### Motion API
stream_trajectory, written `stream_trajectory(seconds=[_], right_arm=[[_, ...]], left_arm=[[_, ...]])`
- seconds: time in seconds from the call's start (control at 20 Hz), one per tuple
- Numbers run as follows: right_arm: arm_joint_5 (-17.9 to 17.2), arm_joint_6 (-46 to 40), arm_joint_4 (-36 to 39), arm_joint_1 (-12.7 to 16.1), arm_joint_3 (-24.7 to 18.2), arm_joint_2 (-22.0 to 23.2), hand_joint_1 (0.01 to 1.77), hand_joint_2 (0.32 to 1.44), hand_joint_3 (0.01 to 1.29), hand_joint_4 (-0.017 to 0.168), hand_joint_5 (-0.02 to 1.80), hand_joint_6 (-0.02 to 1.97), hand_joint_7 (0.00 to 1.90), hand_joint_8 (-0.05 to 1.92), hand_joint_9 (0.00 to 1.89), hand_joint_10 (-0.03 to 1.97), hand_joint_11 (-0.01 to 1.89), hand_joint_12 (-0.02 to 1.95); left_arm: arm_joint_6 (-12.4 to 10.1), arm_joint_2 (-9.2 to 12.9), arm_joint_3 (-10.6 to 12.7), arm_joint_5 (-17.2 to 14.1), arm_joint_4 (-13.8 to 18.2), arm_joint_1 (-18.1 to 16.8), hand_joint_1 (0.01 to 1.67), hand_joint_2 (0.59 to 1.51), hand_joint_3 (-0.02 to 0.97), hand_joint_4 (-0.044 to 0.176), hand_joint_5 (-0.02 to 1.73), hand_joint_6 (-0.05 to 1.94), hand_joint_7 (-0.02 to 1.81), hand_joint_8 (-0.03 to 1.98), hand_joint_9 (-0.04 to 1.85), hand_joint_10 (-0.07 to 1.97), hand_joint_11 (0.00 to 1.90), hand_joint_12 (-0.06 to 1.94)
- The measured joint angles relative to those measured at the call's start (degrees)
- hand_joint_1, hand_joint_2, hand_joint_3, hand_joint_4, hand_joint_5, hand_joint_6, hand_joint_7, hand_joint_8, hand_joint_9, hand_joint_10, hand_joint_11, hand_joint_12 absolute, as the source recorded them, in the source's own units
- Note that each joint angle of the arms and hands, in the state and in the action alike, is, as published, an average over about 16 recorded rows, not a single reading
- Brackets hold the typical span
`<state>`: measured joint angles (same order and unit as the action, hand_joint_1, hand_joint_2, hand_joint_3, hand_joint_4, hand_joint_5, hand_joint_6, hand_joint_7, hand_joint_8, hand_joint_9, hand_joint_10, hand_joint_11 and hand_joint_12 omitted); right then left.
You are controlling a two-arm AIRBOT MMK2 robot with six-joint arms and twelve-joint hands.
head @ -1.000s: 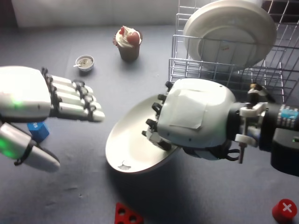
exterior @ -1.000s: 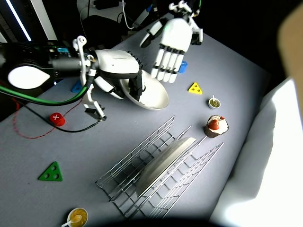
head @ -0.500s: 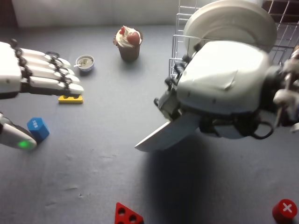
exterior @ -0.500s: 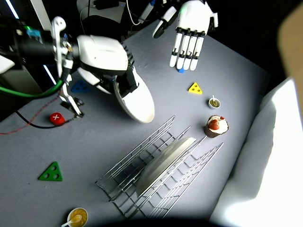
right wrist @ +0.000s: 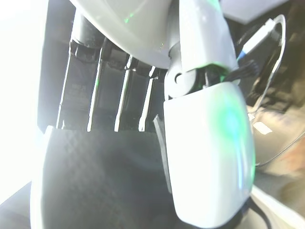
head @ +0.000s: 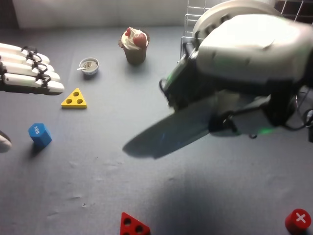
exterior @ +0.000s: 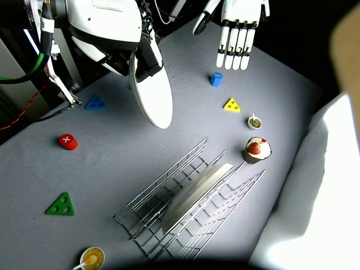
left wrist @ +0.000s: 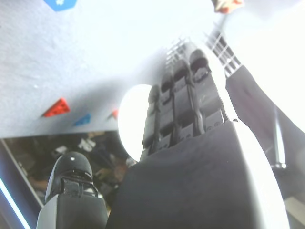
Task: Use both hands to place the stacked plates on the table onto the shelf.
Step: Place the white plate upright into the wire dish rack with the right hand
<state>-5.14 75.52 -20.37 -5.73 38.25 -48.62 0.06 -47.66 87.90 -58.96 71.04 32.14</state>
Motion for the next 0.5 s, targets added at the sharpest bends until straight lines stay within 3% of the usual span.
stream_trajectory(seconds=[0.5], right_arm=[[3.24,-3.15,-14.41,4.11,4.50,1.92,1.47,0.94,0.01,-0.008,0.90,0.96,1.10,0.56,1.10,0.76,0.99,1.33]], left_arm=[[0.00,1.35,0.83,-2.27,1.66,-0.23,0.04,1.088,0.012,0.003,0.13,0.02,0.17,0.00,0.18,0.01,0.18,0.01]])
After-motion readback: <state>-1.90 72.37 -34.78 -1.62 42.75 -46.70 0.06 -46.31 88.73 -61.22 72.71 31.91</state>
